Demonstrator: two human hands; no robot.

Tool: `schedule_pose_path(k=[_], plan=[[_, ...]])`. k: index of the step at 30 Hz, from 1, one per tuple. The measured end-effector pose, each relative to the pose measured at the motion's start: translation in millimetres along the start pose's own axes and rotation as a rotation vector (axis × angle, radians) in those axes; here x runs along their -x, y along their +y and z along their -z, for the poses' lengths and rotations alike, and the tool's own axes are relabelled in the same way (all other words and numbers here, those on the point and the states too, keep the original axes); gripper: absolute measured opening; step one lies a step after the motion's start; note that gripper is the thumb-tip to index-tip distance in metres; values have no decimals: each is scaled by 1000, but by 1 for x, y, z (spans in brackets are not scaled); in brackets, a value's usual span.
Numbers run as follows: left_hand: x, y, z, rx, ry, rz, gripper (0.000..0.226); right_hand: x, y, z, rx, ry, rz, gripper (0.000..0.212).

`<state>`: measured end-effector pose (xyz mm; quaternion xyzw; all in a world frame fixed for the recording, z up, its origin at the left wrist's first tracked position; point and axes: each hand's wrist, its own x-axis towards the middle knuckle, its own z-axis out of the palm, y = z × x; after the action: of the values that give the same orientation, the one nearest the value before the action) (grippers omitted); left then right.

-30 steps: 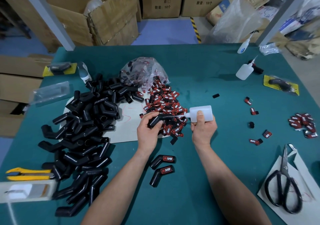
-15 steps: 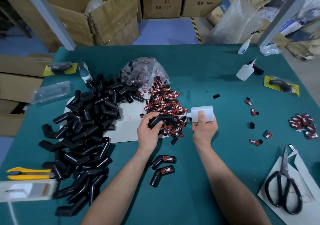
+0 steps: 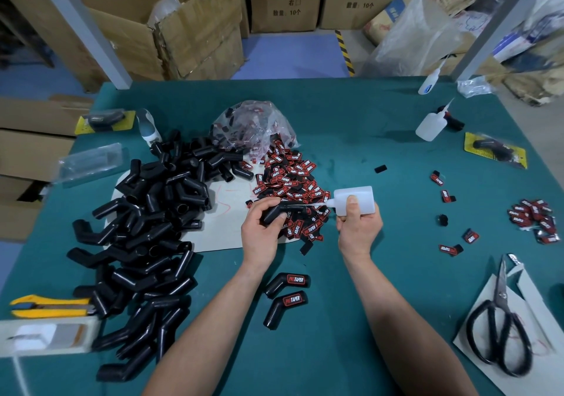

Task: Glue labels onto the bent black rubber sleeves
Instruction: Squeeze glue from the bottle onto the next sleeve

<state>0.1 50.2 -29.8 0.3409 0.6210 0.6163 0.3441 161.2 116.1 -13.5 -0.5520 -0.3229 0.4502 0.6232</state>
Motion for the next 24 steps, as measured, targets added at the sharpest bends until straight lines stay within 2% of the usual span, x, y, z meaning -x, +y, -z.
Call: schedule_pose_path(k=[10, 24], plan=[[-1, -1, 0, -2, 15, -10, 53, -1, -4, 2, -6, 23, 12, 16], [-1, 0, 0, -3, 15, -34, 50, -1, -3, 3, -9, 29, 12, 15]])
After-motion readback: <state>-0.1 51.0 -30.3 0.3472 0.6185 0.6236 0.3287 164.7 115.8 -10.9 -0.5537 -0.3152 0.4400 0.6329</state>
